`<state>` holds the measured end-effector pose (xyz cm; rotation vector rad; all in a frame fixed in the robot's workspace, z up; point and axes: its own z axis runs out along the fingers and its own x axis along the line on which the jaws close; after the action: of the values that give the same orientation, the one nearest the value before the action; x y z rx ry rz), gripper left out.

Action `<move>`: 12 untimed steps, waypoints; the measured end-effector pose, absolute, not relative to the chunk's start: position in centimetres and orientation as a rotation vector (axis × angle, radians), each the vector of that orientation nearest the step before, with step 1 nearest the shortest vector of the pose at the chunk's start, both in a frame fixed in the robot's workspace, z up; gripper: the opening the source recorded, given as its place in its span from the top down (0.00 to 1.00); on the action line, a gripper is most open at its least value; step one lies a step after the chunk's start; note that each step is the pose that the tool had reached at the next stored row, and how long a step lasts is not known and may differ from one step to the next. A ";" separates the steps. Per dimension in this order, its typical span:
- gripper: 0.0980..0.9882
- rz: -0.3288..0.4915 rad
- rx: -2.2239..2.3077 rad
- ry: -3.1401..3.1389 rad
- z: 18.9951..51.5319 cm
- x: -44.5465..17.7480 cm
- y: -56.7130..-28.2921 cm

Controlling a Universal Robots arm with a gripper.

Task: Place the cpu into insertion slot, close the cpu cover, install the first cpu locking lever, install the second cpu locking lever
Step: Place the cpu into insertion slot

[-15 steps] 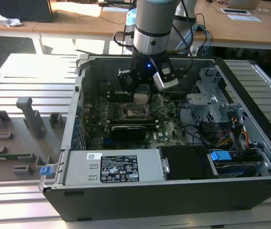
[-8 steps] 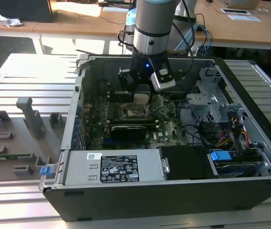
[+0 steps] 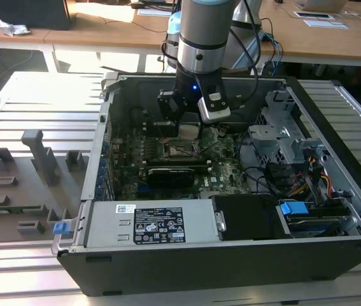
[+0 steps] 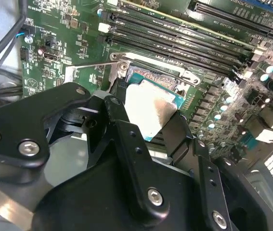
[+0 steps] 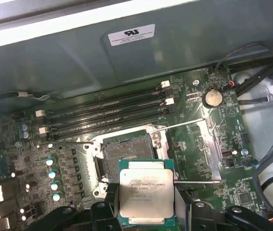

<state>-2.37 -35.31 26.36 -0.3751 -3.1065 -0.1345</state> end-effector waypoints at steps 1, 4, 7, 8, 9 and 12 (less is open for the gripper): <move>0.50 -0.134 -0.384 -3.106 26.4 -2.4 -35.3; 0.50 -0.135 -0.421 -3.102 26.4 -2.4 -35.3; 0.50 -0.135 -0.453 -3.098 26.3 -2.4 -35.3; 0.50 -0.135 -0.463 -3.097 26.3 -2.4 -35.3; 0.50 -0.135 -0.477 -3.095 26.3 -2.4 -35.3; 0.50 -0.135 -0.509 -3.091 26.3 -2.4 -35.3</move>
<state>-2.37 -35.31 26.34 -0.5088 -3.0911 -0.1353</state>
